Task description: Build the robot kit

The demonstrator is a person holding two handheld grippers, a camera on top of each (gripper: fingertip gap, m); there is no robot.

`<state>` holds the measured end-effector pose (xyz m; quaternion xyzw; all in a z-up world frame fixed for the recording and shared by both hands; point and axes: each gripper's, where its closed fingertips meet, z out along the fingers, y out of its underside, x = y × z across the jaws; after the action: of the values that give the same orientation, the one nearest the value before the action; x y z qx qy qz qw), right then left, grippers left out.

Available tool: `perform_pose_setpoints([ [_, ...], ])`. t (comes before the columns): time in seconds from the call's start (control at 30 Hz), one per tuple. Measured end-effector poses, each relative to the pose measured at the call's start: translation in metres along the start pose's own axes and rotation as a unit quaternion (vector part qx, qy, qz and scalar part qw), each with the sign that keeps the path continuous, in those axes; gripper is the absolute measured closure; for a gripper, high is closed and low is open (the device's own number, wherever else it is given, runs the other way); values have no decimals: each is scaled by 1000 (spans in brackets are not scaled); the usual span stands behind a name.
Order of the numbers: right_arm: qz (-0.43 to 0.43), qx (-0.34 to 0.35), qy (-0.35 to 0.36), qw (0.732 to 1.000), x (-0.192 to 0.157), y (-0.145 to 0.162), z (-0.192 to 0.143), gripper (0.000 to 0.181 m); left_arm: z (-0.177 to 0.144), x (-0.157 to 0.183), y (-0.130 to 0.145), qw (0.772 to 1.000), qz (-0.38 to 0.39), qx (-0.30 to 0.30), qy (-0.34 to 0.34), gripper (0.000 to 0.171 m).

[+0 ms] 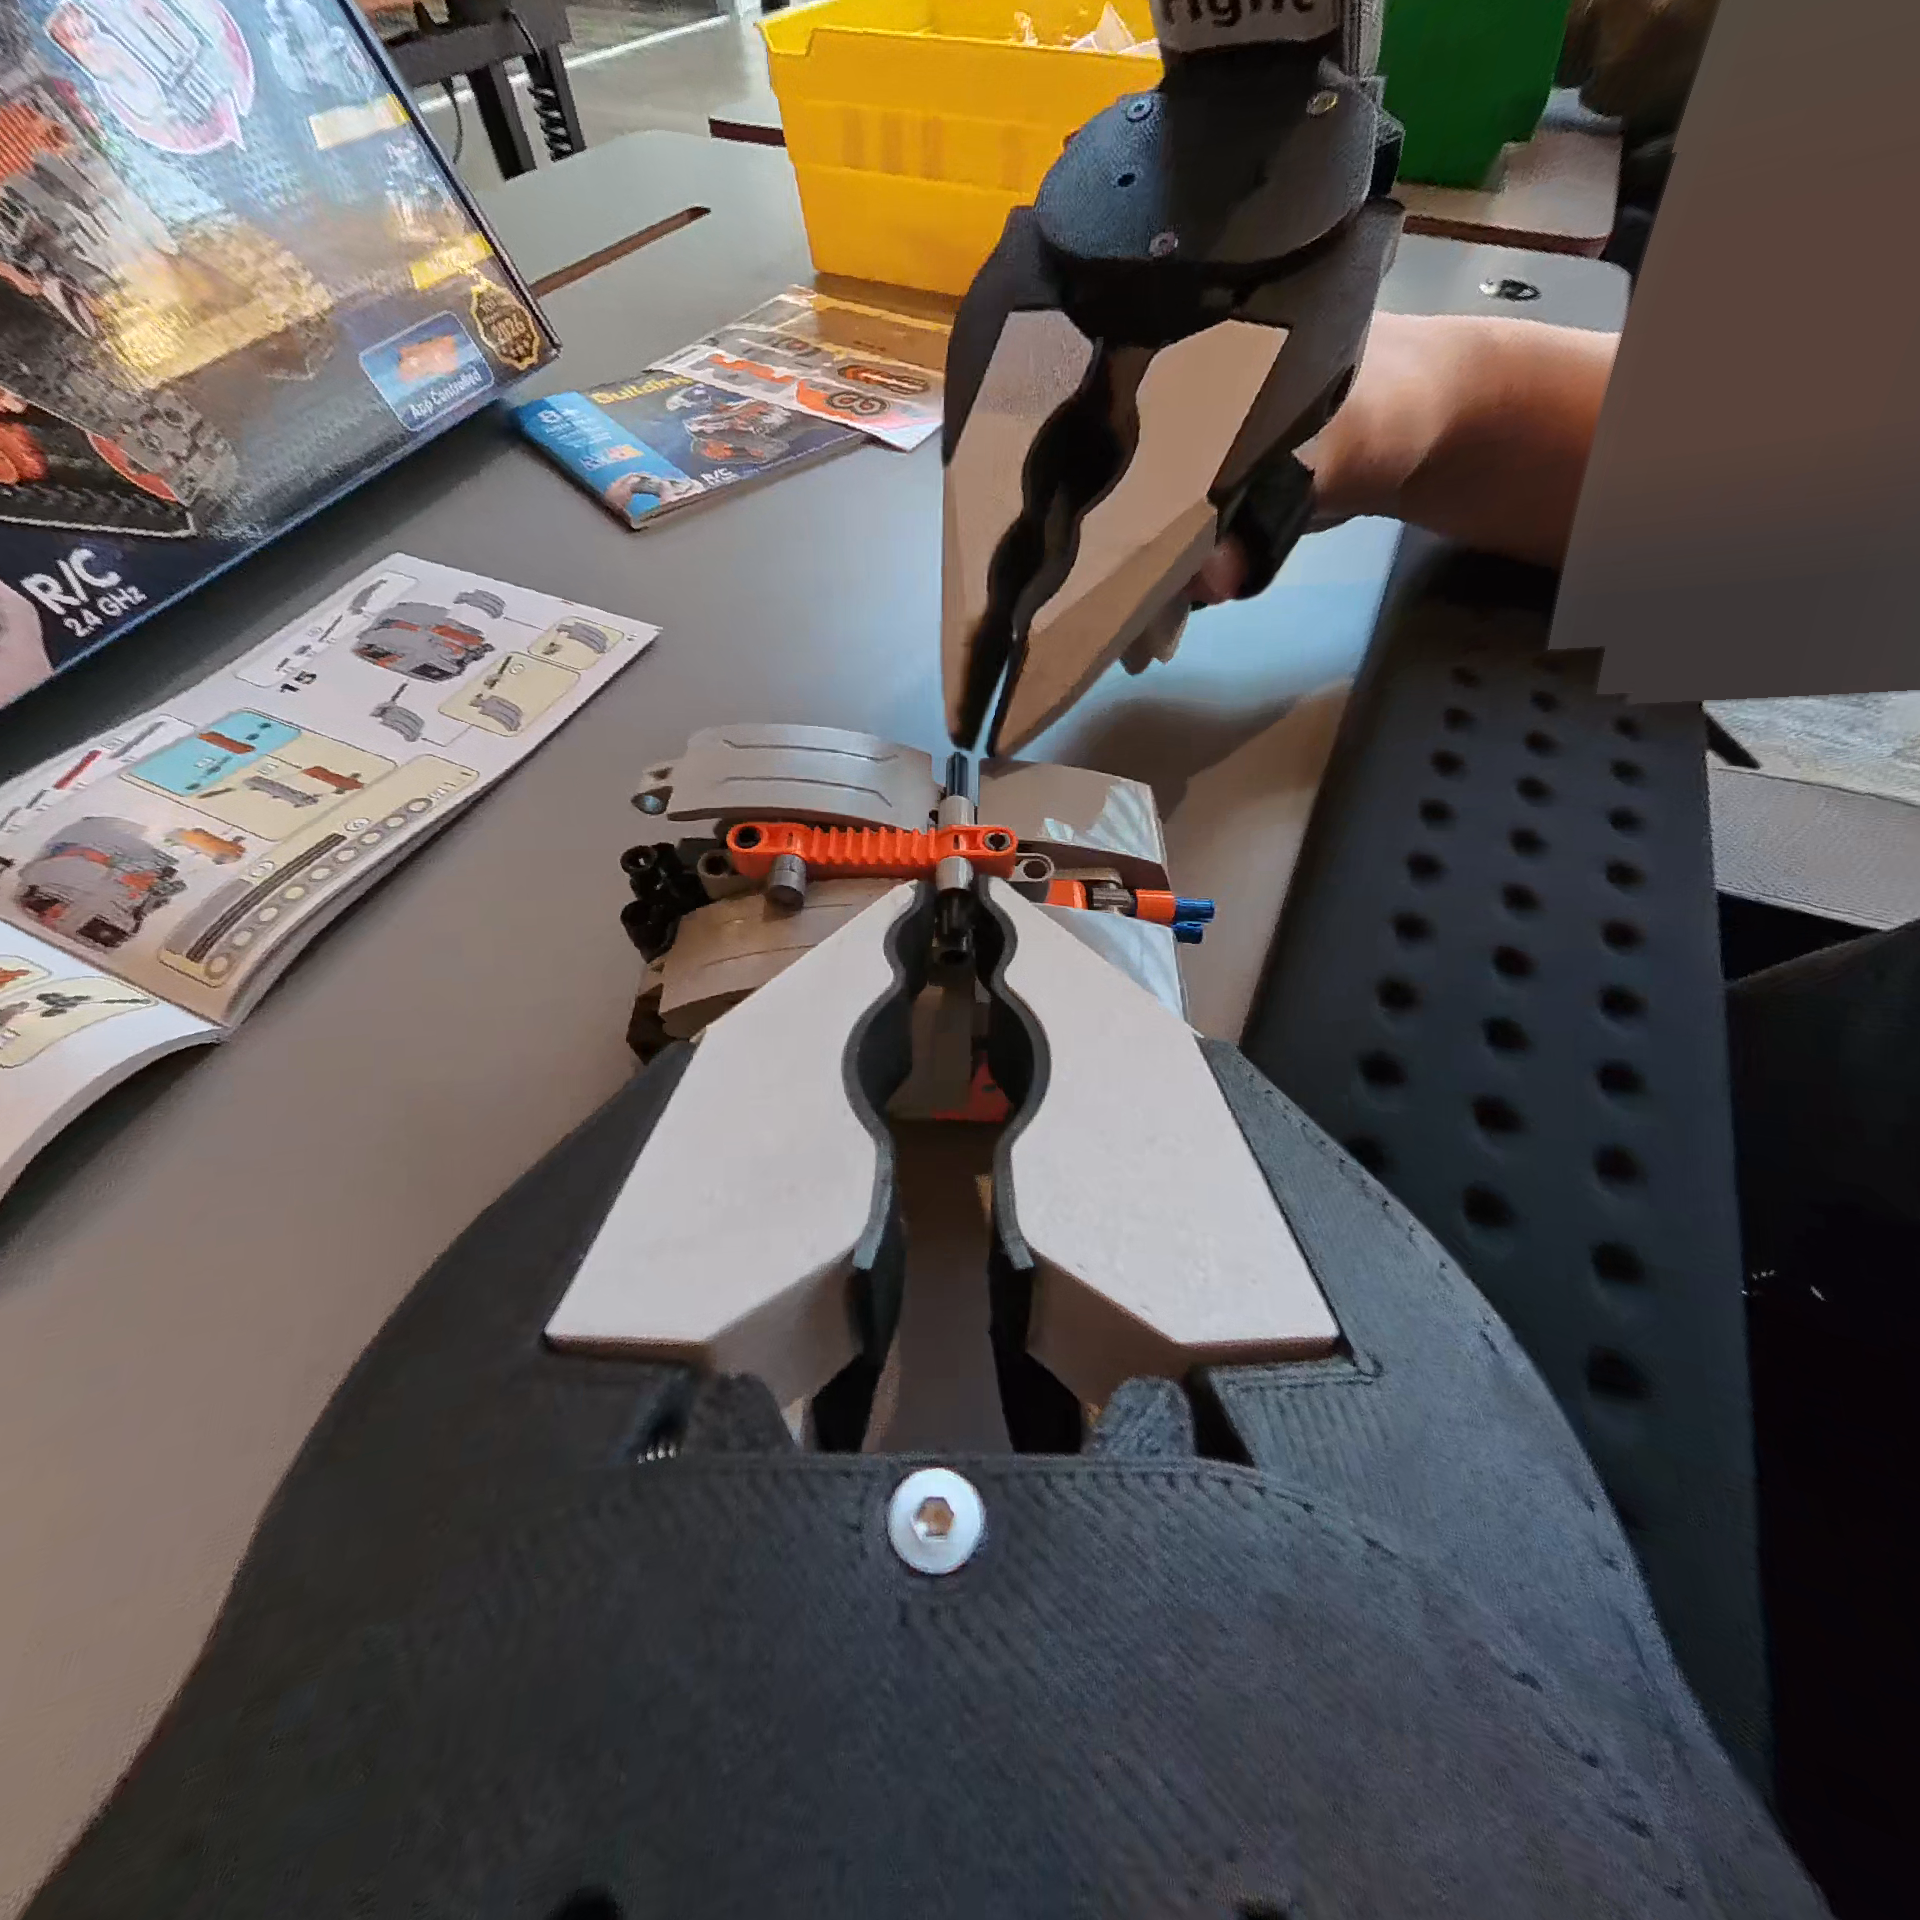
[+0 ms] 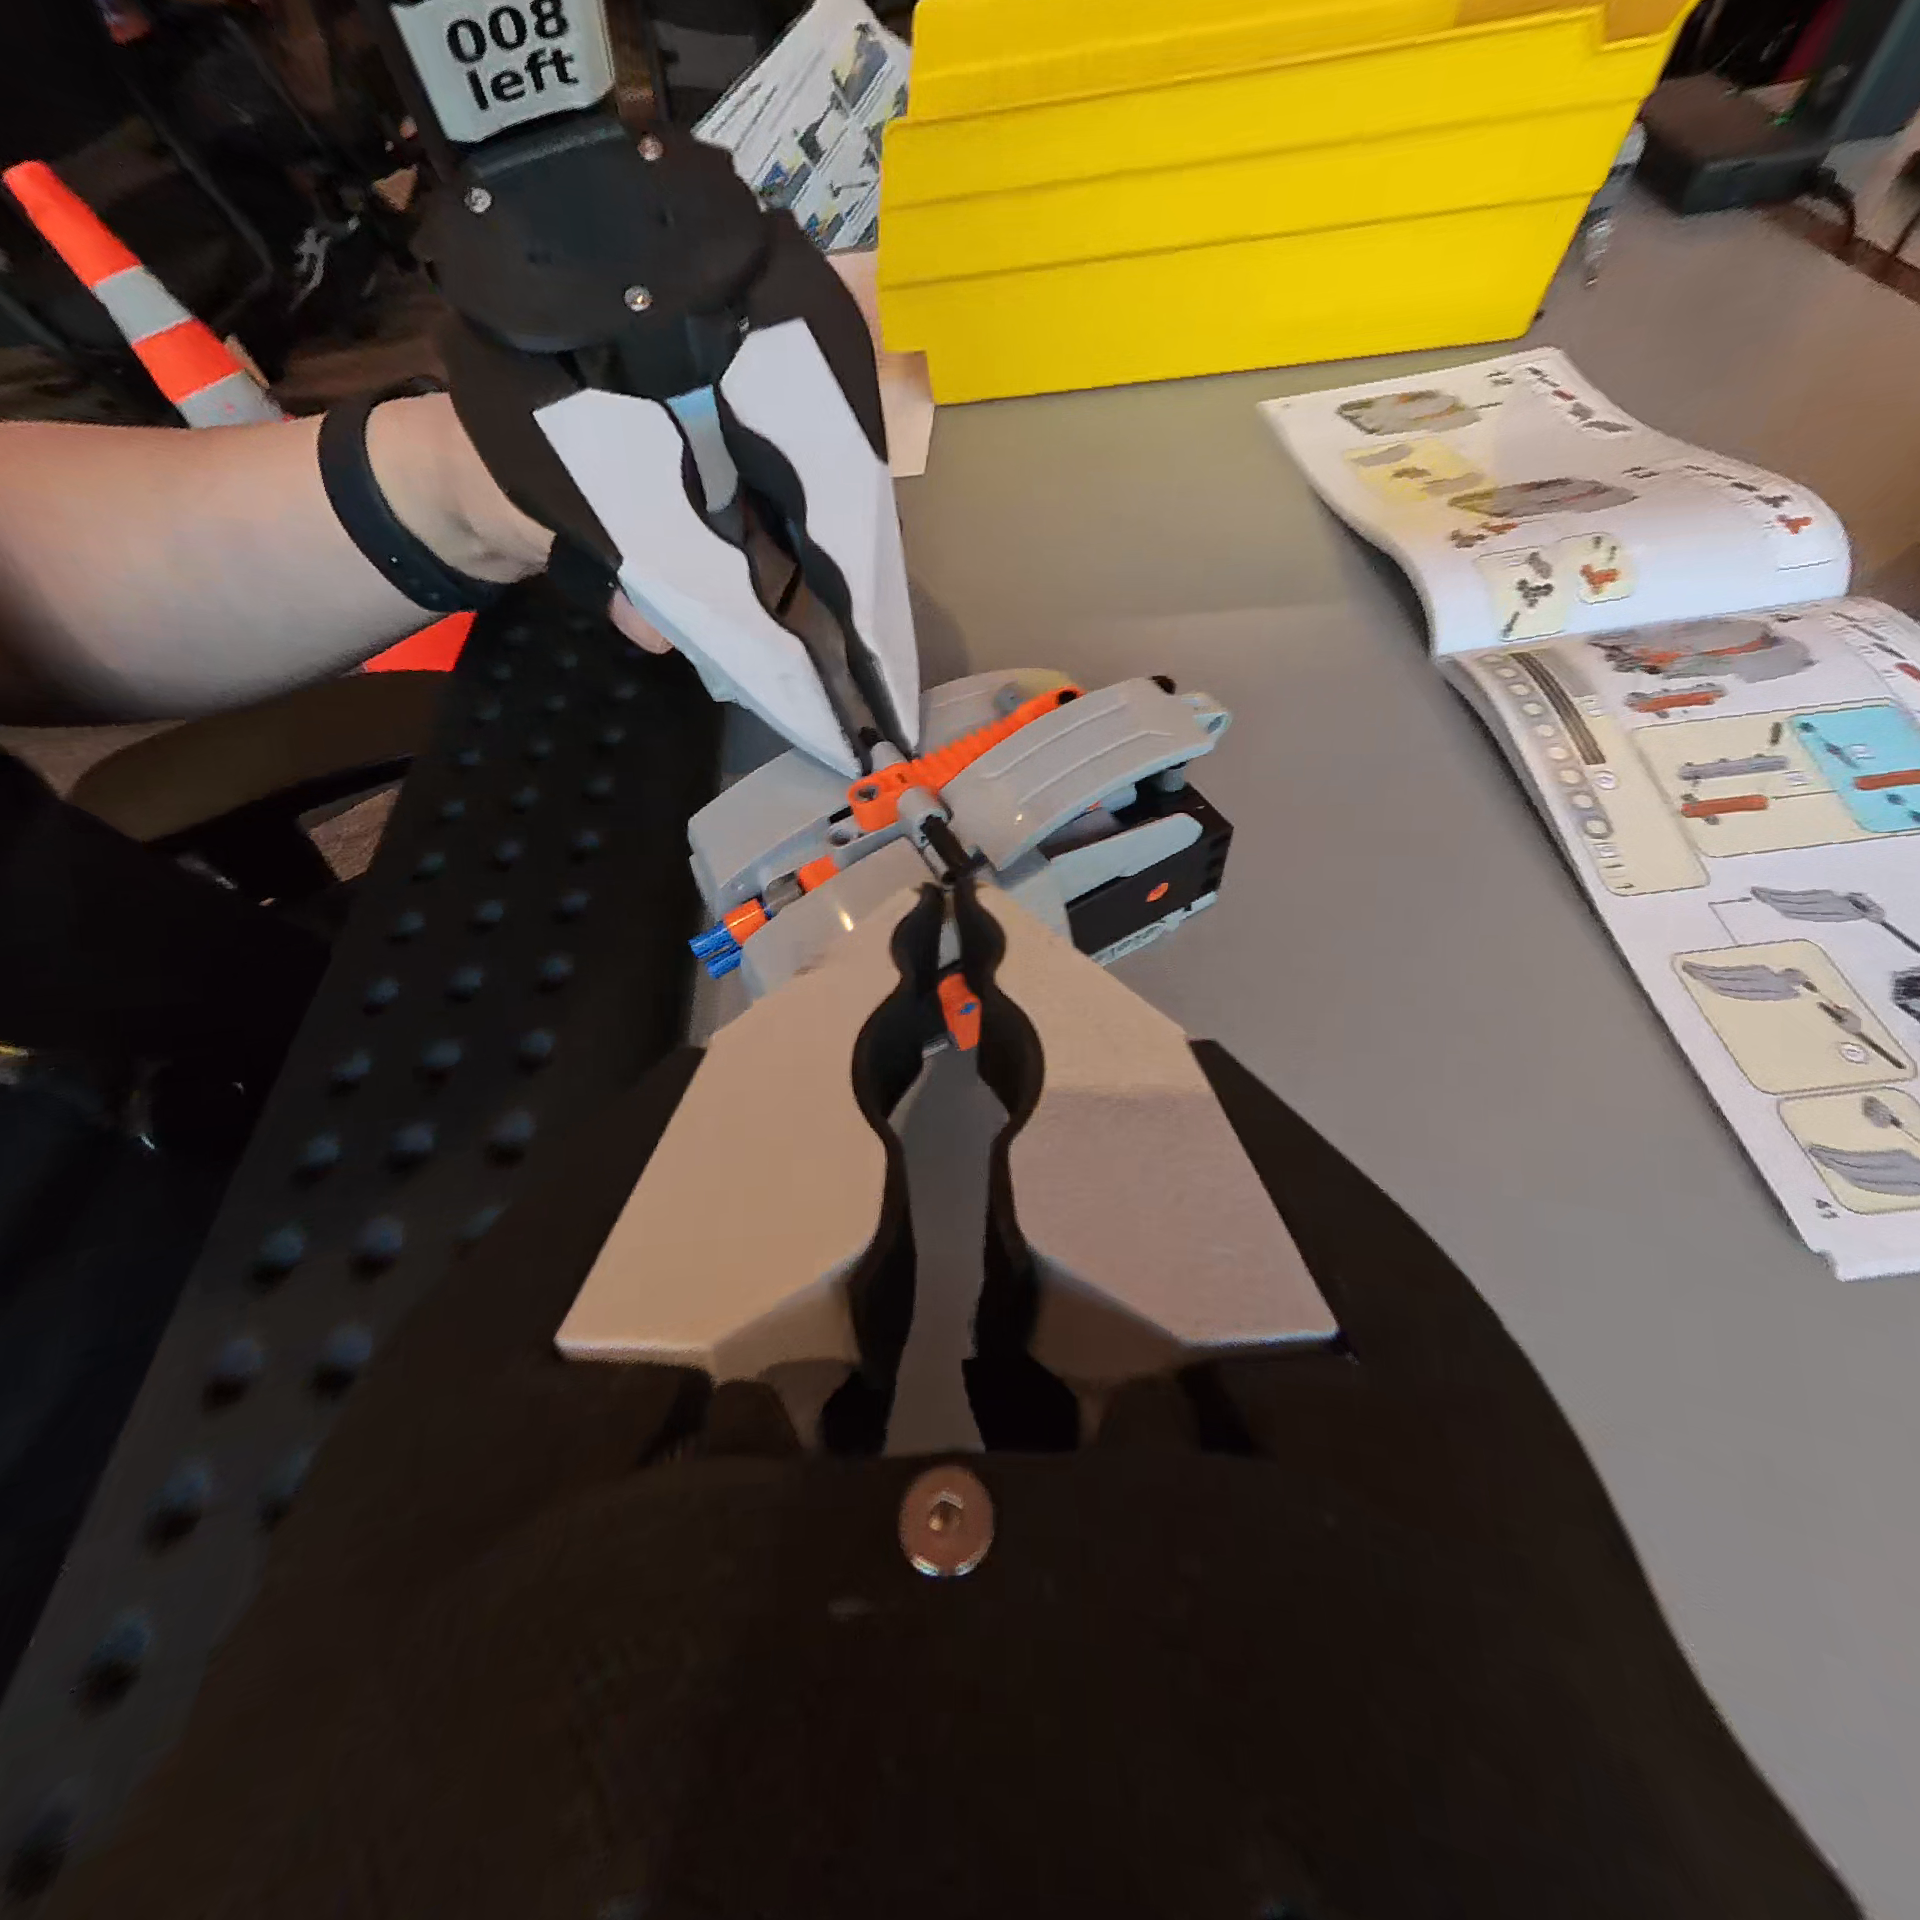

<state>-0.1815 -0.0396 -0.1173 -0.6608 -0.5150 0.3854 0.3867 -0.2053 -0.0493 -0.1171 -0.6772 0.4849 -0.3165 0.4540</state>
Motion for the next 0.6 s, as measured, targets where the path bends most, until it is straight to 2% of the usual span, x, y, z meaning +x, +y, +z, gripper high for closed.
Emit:
perform_pose_setpoints([
  [0.17,-47,13,36,998,8,-4,-4,181,-4,-2,0,1000,19,-1,-18,164],
  [0.3,-82,23,33,996,4,-6,-1,181,-11,-2,-6,1000,2,27,-4,166],
  [0.47,-105,10,10,994,-8,-2,8,181,-8,-3,3,1000,10,-1,6,163],
  [0.6,-120,11,12,993,-10,-3,8,181,-10,-6,3,1000,5,6,25,163],
])
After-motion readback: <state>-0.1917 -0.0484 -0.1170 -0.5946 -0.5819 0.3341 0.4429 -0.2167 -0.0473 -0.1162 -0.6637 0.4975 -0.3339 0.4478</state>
